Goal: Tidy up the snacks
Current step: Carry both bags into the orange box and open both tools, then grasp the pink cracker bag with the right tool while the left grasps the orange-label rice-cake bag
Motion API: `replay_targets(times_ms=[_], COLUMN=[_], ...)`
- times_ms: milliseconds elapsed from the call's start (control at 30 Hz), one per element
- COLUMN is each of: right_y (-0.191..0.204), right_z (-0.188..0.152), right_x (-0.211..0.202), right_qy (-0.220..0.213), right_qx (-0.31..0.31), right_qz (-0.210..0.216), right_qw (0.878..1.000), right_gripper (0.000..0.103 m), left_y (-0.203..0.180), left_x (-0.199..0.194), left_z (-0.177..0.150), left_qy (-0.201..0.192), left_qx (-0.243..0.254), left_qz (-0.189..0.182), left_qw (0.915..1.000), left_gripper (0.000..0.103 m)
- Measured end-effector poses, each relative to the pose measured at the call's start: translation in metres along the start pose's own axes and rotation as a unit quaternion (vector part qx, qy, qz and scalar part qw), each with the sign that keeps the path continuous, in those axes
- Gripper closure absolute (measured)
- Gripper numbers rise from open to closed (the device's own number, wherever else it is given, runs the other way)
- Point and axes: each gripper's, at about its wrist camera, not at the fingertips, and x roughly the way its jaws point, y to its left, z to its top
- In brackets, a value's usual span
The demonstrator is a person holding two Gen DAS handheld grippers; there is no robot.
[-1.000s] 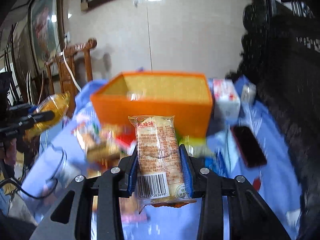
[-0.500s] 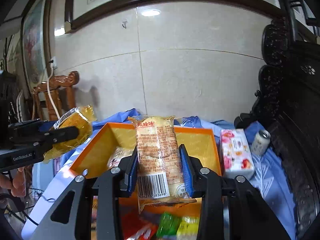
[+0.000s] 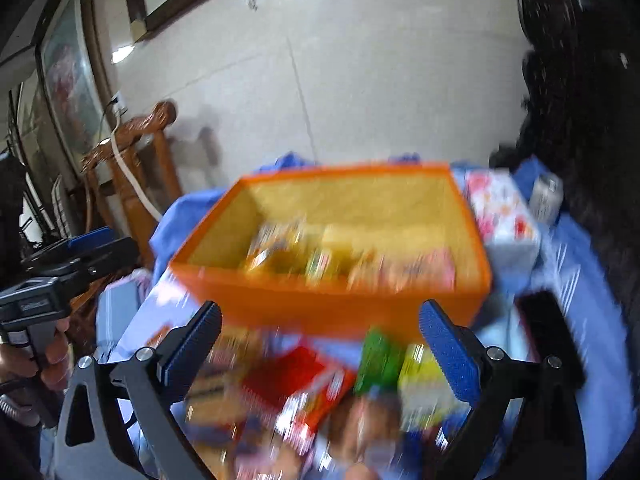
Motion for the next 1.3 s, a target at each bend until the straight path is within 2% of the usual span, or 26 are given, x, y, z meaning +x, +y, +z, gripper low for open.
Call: replay_targets(times_ms=[67, 100, 167, 300, 433, 667, 767, 800, 833, 900, 1067, 1167, 1200, 1233, 1300], right_y=[0.002, 0.006, 0.009, 0.017, 0.027, 0.042, 0.047, 0.049, 0.049, 0.044, 0.029, 0.016, 0.012, 0.013, 0.010], right_z=[-0.029, -0.048, -0.074, -0.109, -0.122, -0.133, -0.142, -0.142, -0.142, -0.142, -0.152, -0.160, -0.162, -0.163, -0.165], right_x=[-0.005, -0.004, -0.002, 0.006, 0.012, 0.034, 0.044, 0.041, 0.038, 0.029, 0.005, -0.003, -0.004, -0.003, -0.004], right_qy=[0.014, 0.045, 0.070, 0.109, 0.125, 0.153, 0.155, 0.152, 0.152, 0.150, 0.145, 0.145, 0.145, 0.144, 0.143], right_qx=[-0.002, -0.008, -0.012, -0.021, -0.037, -0.068, -0.093, -0.100, -0.096, -0.076, -0.054, -0.041, -0.035, -0.032, -0.030], right_qz=[0.009, 0.009, -0.002, -0.021, -0.016, -0.020, -0.042, -0.049, -0.053, -0.058, -0.086, -0.090, -0.089, -0.088, -0.087], right_qw=[1.000, 0.999, 0.997, 0.994, 0.991, 0.986, 0.983, 0.982, 0.982, 0.984, 0.984, 0.984, 0.985, 0.985, 0.985], right_gripper=[0.004, 0.004, 0.004, 0.004, 0.006, 0.014, 0.029, 0.044, 0.050, 0.056, 0.056, 0.056, 0.056, 0.056, 0.056], left_y=[0.002, 0.003, 0.006, 0.009, 0.009, 0.006, -0.001, -0.004, -0.007, -0.017, -0.048, -0.071, -0.077, -0.081, -0.085], left_x=[-0.005, -0.009, -0.016, -0.021, -0.028, -0.037, -0.035, -0.034, -0.033, -0.028, -0.009, 0.010, 0.018, 0.024, 0.037], left_z=[-0.028, -0.045, -0.070, -0.114, -0.143, -0.149, -0.146, -0.146, -0.145, -0.143, -0.140, -0.145, -0.147, -0.150, -0.156], left_qy=[0.014, 0.022, 0.034, 0.068, 0.089, 0.089, 0.091, 0.092, 0.094, 0.100, 0.118, 0.138, 0.148, 0.160, 0.184], left_qx=[0.004, 0.007, 0.005, 0.002, -0.005, -0.016, -0.014, -0.013, -0.013, -0.014, -0.018, -0.002, 0.001, 0.000, -0.004], left_qz=[0.011, 0.017, 0.017, 0.018, 0.021, 0.017, 0.014, 0.014, 0.011, -0.002, -0.025, -0.014, -0.012, -0.012, -0.012], left_qw=[0.9998, 0.9996, 0.9993, 0.9975, 0.9958, 0.9958, 0.9957, 0.9956, 0.9954, 0.9948, 0.9925, 0.9904, 0.9889, 0.9870, 0.9828], left_gripper=[0.004, 0.004, 0.004, 0.004, 0.004, 0.004, 0.004, 0.004, 0.004, 0.004, 0.004, 0.005, 0.012, 0.024, 0.033])
